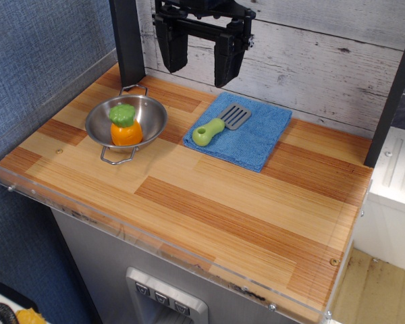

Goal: Move the spatula so it is between the blue rectangle and the table edge.

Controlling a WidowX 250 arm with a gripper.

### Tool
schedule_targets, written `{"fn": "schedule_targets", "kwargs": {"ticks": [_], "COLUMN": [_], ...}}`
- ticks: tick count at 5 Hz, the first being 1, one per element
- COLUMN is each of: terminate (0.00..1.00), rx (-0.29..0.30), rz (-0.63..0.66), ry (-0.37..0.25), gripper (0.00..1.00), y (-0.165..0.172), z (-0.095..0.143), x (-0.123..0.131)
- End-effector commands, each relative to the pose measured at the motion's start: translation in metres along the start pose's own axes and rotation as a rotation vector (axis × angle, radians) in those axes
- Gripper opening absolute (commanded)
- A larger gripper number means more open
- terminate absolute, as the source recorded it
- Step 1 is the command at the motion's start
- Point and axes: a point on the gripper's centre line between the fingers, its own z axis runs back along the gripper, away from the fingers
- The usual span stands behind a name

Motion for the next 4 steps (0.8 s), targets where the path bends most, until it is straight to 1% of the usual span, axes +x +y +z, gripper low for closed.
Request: {"fn": "schedule_targets", "kwargs": {"ticks": [1,2,3,4], "terminate": [0.0,0.0,0.0,0.0], "rx": [0.0,0.013,0.074,0.084], "rz": [0.0,0.007,-0.038,-0.064], "ry": [0.0,-0.006,-0.053,-0.069], "gripper": [1.0,1.0,1.0,1.0], "y": [0.0,0.005,0.018,0.026], "z": [0.0,-0.004,-0.018,-0.04], "x": [0.0,0.003,0.014,0.024]}}
